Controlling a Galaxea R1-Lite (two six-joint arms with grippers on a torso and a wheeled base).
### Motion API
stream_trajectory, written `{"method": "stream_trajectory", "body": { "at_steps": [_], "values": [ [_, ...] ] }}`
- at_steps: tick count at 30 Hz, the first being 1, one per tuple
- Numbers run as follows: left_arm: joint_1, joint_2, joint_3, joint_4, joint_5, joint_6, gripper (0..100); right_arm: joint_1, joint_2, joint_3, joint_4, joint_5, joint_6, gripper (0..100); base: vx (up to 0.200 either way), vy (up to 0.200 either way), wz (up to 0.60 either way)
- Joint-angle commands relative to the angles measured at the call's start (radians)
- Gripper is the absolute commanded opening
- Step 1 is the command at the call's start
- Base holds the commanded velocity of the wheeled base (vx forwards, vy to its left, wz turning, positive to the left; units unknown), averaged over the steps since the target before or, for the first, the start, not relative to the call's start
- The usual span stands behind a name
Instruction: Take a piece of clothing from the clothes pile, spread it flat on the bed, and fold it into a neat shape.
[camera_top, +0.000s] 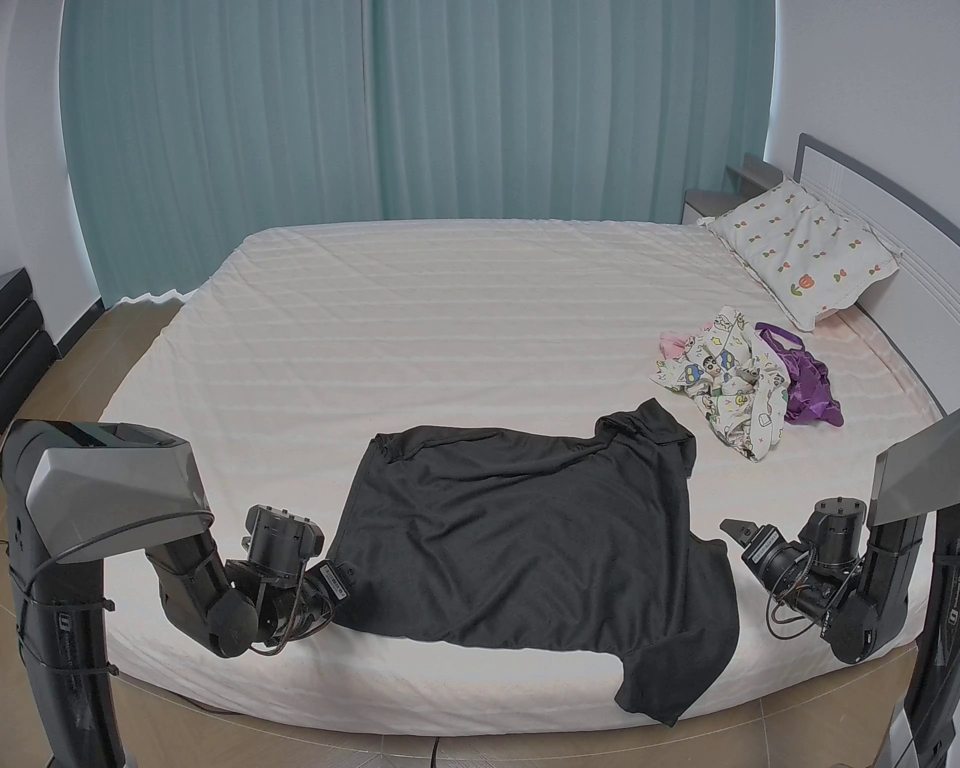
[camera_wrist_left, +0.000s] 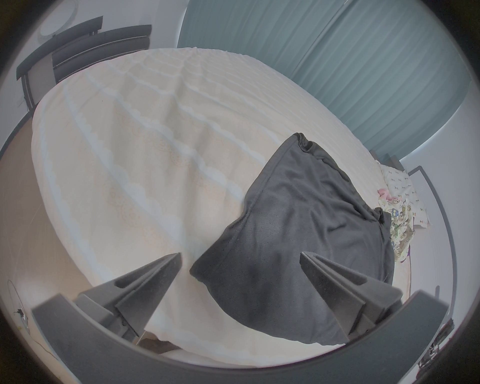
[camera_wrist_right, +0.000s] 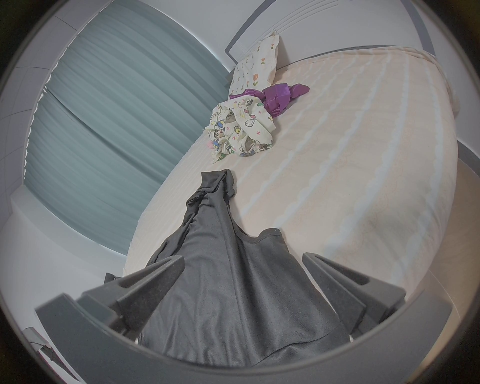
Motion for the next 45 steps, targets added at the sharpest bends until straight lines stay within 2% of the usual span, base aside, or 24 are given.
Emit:
{"method": "stream_trajectory", "body": {
  "at_steps": [1, 5, 6, 9, 16, 25, 32, 33, 45],
  "values": [
    [0.000, 0.051, -0.024, 0.002, 0.004, 0.005, 100, -0.002, -0.002, 0.003, -0.010, -0.001, -0.001, 100, 0.000, 0.000, 0.00],
    [0.002, 0.053, -0.033, 0.005, 0.004, 0.005, 100, -0.002, -0.001, 0.004, -0.010, 0.001, -0.001, 100, 0.000, 0.000, 0.00],
    [0.002, 0.051, -0.033, 0.006, 0.004, 0.005, 0, -0.002, -0.001, 0.004, -0.010, 0.001, 0.000, 100, 0.000, 0.000, 0.00],
    [0.002, 0.048, -0.024, 0.020, 0.005, 0.005, 0, -0.002, 0.001, 0.004, -0.010, 0.001, -0.001, 100, 0.000, 0.000, 0.00],
    [0.017, -0.036, 0.060, 0.173, 0.007, 0.053, 0, -0.002, 0.002, 0.010, -0.010, -0.001, -0.009, 100, 0.000, 0.000, 0.00],
    [0.013, -0.097, 0.175, 0.227, 0.007, 0.084, 0, -0.002, 0.001, 0.019, -0.010, -0.001, -0.010, 100, 0.000, 0.000, 0.00],
    [0.008, -0.097, 0.192, 0.221, 0.007, 0.080, 0, 0.000, 0.001, 0.023, -0.010, -0.001, -0.015, 100, 0.000, 0.000, 0.00],
    [0.008, -0.102, 0.191, 0.221, 0.007, 0.080, 100, 0.000, 0.001, 0.023, -0.010, -0.001, -0.015, 100, 0.000, 0.000, 0.00],
    [0.030, -0.246, 0.106, 0.222, -0.044, 0.042, 100, 0.004, -0.005, 0.029, -0.010, -0.002, -0.020, 100, 0.000, 0.000, 0.00]
  ]
}}
